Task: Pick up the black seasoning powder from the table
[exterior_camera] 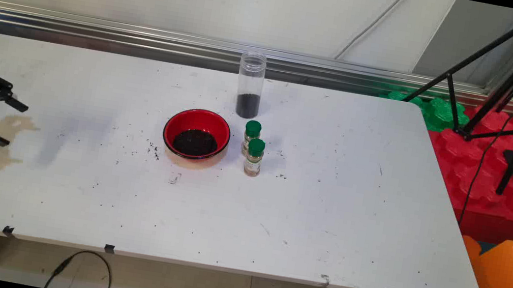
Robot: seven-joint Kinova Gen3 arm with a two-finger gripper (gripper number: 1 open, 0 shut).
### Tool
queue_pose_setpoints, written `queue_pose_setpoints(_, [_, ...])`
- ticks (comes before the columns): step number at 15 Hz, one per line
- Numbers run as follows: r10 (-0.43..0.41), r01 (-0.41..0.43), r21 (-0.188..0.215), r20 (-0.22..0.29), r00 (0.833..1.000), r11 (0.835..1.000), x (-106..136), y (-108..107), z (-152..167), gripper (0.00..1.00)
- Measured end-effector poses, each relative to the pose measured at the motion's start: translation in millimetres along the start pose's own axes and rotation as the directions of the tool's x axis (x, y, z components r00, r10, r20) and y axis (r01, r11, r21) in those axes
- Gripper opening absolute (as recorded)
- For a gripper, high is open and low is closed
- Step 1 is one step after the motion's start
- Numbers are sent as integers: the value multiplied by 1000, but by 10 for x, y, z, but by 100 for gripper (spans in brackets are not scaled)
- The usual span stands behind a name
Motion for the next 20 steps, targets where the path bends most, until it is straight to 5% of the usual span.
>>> queue_pose_setpoints(12, [-137,137,13,-22,990,990,444,-191,42,100])
queue_pose_setpoints(20, [-237,239,27,-77,969,971,970,-429,149,100])
